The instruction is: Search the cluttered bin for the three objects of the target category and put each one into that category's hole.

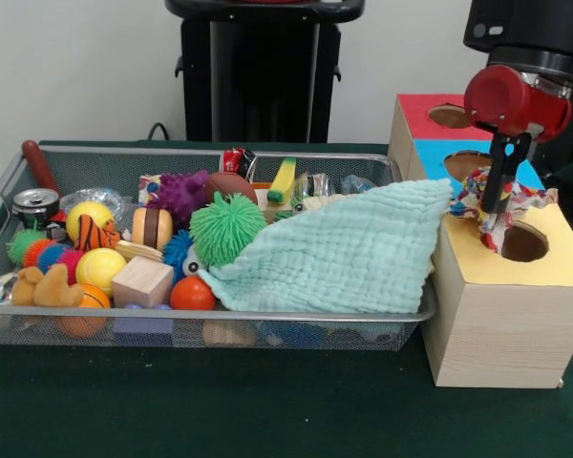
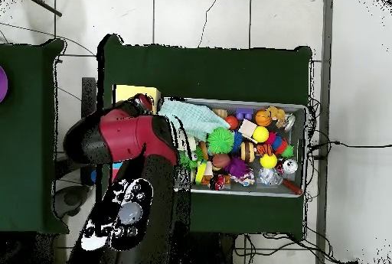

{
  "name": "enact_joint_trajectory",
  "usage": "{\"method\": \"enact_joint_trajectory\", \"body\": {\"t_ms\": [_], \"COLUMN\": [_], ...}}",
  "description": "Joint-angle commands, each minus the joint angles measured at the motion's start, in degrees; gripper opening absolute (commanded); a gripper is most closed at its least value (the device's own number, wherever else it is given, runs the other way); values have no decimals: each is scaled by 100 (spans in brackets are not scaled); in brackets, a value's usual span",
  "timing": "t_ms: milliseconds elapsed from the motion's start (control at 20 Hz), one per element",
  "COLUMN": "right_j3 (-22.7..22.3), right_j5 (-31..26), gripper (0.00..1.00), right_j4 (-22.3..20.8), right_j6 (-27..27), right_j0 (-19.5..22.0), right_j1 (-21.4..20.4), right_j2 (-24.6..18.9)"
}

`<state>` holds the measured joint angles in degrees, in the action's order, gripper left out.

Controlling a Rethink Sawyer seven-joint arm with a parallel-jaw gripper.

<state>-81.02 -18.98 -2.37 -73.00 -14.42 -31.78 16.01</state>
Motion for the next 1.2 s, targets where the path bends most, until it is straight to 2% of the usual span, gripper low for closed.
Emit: {"method": "enact_joint_trajectory", "body": {"t_ms": [50, 500, 700, 950, 1200], "right_j3": [-136, -179, -163, -59, 306], "right_j5": [629, 1185, 1201, 687, -365], "gripper": [0, 0, 0, 0, 0], "right_j4": [321, 761, 956, 1236, 1323], "right_j6": [-1430, -1581, -1569, -1504, -1323], "right_j0": [318, 490, 525, 461, 164], "right_j1": [441, 634, 732, 882, 1194], "right_j2": [-815, -1251, -1367, -1267, -712]}}
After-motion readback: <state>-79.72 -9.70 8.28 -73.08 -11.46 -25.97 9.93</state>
